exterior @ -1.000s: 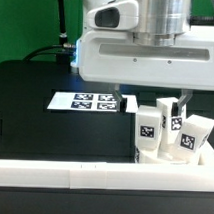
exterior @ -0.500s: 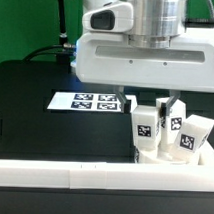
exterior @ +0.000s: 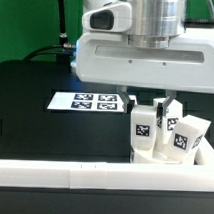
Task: Assemble stool
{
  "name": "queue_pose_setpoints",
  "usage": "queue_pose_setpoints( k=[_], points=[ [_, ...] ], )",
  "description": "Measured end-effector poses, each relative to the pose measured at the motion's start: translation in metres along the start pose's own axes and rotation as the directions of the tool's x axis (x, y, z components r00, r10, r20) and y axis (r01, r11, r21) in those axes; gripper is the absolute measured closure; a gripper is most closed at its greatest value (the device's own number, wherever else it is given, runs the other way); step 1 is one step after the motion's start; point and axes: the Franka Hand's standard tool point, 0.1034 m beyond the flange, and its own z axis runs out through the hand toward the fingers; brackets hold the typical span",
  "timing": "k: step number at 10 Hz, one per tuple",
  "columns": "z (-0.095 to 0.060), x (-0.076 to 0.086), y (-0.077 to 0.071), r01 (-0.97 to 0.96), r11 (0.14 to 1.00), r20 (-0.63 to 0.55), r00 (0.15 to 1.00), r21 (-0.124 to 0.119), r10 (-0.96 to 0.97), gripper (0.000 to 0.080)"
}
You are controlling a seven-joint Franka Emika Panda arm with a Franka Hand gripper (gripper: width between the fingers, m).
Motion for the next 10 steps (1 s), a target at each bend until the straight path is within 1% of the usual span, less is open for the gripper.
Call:
queue_pose_setpoints(
  k=[1, 2, 3, 4, 5, 6, 7, 8, 10],
  points=[
    [0.0002, -0.0008, -0.0012, -0.134, 0.991, -0.002, 0.991, 0.005, 0.134, 0.0466],
    [0.0012, -0.0057, -0.0041, -0.36, 0.933, -0.012, 0.933, 0.021, 0.36, 0.0466],
    [0.001, -0.0077, -0.0042, -0.503, 0.864, -0.023, 0.864, 0.036, 0.504, 0.0466],
    [0.0014, -0.008, -0.0042, -0.631, 0.773, -0.025, 0.774, 0.068, 0.633, 0.0466],
    [0.001, -0.0091, -0.0073, -0.789, 0.606, -0.015, 0.608, 0.097, 0.794, 0.0466],
    [0.0005, -0.0092, -0.0108, -0.857, 0.501, -0.006, 0.504, 0.122, 0.864, 0.0466],
    [0.0009, -0.0081, -0.0107, -0.906, 0.399, 0.005, 0.404, 0.139, 0.915, 0.0466],
    [0.0009, -0.0081, -0.0109, -0.934, 0.326, 0.015, 0.332, 0.143, 0.943, 0.0466],
    [0.001, -0.0078, -0.0106, -0.972, 0.187, 0.041, 0.195, 0.139, 0.98, 0.0465]
  ],
)
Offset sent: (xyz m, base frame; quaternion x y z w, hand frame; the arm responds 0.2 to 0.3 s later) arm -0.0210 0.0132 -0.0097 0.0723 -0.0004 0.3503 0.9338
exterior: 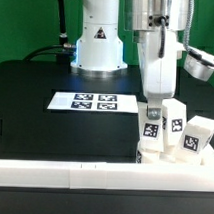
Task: Assemble stool
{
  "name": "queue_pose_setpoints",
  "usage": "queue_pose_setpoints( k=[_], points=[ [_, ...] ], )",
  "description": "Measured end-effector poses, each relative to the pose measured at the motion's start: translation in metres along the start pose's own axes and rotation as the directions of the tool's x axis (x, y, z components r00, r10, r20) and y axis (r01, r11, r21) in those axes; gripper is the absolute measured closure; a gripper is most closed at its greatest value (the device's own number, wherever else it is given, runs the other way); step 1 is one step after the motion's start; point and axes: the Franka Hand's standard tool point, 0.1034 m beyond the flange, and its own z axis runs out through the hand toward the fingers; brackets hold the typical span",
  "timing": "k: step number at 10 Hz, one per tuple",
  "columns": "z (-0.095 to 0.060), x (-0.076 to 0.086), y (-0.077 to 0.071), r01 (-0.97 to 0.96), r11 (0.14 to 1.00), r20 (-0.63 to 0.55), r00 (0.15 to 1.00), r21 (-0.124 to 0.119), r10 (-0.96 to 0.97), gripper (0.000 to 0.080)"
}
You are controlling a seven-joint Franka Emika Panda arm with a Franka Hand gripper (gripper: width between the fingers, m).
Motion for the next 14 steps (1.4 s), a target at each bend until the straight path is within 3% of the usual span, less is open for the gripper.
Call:
queue_pose_setpoints(
  k=[1, 3, 7, 8, 10, 12, 13, 14],
  points=[
    [0.0, 0.0, 0.0, -0.101, 0.995, 0.006, 0.995, 0.0, 0.101, 0.0465],
    [0.003, 0.004, -0.001, -0.375, 0.926, 0.055, 0.927, 0.049, 0.372, 0.0465],
    [0.004, -0.004, -0.003, -0.594, 0.798, 0.163, 0.801, 0.103, 0.576, 0.0465],
    [0.004, -0.005, -0.003, -0.639, 0.763, 0.186, 0.765, 0.099, 0.617, 0.0465],
    [0.005, -0.006, -0.002, -0.607, 0.788, 0.185, 0.79, 0.103, 0.584, 0.0465],
    [-0.003, -0.007, -0.007, -0.518, 0.852, 0.174, 0.848, 0.079, 0.5, 0.0214],
    [-0.011, -0.01, -0.011, -0.48, 0.873, 0.181, 0.869, 0.089, 0.46, 0.0163],
    [-0.019, -0.015, -0.013, -0.403, 0.91, 0.184, 0.906, 0.098, 0.381, 0.0163]
  ],
)
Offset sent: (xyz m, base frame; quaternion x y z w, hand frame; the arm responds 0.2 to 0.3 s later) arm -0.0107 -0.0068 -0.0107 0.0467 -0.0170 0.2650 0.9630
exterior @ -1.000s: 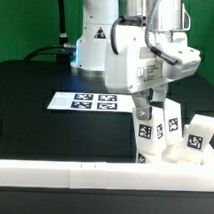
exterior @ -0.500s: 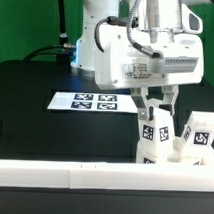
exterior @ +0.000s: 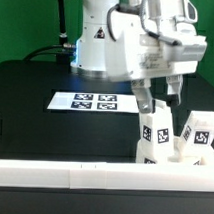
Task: Assemble stool
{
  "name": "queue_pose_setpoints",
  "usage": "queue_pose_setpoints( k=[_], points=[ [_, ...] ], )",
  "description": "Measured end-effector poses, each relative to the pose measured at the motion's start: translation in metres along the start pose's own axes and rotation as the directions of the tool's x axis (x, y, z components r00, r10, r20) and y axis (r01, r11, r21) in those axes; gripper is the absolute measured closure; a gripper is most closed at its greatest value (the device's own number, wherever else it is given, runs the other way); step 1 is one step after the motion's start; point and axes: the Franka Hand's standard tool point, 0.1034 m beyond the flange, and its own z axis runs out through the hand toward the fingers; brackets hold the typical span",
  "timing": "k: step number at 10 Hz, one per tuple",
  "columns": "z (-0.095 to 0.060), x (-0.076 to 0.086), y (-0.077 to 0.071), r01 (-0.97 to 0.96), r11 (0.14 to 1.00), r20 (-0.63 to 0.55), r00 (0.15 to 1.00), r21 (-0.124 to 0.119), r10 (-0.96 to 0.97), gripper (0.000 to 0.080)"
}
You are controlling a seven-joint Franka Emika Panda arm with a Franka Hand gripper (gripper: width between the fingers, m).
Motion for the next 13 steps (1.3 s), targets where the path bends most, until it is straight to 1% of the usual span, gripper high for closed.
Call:
queue_pose_setpoints(
  k=[1, 2, 3, 5, 6, 7, 9, 10, 13],
  points=[
    [-0.0067, -0.0062, -0.0018, 0.129, 0.992, 0.005, 0.992, -0.002, -0.129, 0.0154],
    [-0.0099, -0.0093, -0.0035, 0.186, 0.983, 0.011, 0.982, 0.003, -0.186, 0.0154],
    [-0.0074, -0.0061, -0.0027, 0.323, 0.946, 0.005, 0.946, 0.0, -0.323, 0.0151],
    [-0.0071, -0.0056, -0.0028, 0.475, 0.88, -0.001, 0.88, -0.002, -0.475, 0.0151],
    [-0.007, -0.0048, -0.0031, 0.609, 0.793, -0.008, 0.793, -0.008, -0.609, 0.0151],
    [-0.0065, -0.0039, -0.0027, 0.756, 0.654, -0.016, 0.654, -0.026, -0.756, 0.0151],
    [-0.0074, -0.0035, -0.0053, 0.91, 0.414, -0.015, 0.414, -0.037, -0.91, 0.0151],
    [-0.0076, -0.0028, -0.0062, 0.963, 0.265, -0.006, 0.266, -0.049, -0.964, 0.0151],
    [-0.008, -0.0003, -0.0091, 0.998, 0.005, 0.003, 0.005, -0.062, -1.0, 0.0151]
  ],
)
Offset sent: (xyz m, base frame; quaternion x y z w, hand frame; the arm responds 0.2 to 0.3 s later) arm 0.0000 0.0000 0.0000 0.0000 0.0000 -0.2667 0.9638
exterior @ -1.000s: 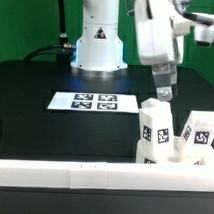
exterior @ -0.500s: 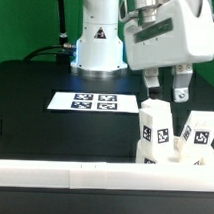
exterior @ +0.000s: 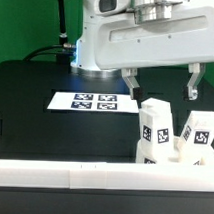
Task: Assemble stool
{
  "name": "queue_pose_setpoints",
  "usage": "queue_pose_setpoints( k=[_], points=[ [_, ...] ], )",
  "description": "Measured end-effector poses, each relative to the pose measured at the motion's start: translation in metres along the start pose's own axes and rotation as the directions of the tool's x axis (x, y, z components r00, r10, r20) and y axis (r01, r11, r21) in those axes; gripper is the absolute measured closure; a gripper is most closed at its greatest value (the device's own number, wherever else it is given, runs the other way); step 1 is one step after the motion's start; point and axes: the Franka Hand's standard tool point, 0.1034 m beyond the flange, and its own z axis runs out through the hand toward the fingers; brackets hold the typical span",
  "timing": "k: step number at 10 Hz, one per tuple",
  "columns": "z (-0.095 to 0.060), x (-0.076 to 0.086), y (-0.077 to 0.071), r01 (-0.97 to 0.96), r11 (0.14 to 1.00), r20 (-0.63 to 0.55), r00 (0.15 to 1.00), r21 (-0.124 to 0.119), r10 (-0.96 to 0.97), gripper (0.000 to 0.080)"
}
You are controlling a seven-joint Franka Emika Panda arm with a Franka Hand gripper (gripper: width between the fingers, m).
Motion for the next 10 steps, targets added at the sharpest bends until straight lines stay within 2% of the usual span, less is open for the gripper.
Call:
queue_pose_setpoints(
  k=[2, 3, 4, 5, 8, 9, 10],
  points=[
    [0.0, 0.002, 0.004, 0.247, 0.969, 0.0, 0.969, -0.023, -0.247, 0.0151],
    [0.002, 0.002, 0.007, 0.406, 0.913, 0.011, 0.914, -0.041, -0.406, 0.0151],
    [0.001, 0.004, 0.009, 0.52, 0.853, 0.019, 0.854, -0.05, -0.519, 0.0151],
    [0.001, 0.007, 0.013, 0.664, 0.746, 0.026, 0.748, -0.051, -0.664, 0.0151],
    [0.001, 0.005, 0.015, 0.654, 0.755, 0.069, 0.756, -0.046, -0.651, 0.0151],
    [0.004, 0.0, 0.021, 0.67, 0.742, 0.127, 0.739, -0.033, -0.662, 0.0151],
    [0.003, -0.008, 0.022, 0.68, 0.733, 0.258, 0.711, -0.017, -0.654, 0.0151]
  ],
)
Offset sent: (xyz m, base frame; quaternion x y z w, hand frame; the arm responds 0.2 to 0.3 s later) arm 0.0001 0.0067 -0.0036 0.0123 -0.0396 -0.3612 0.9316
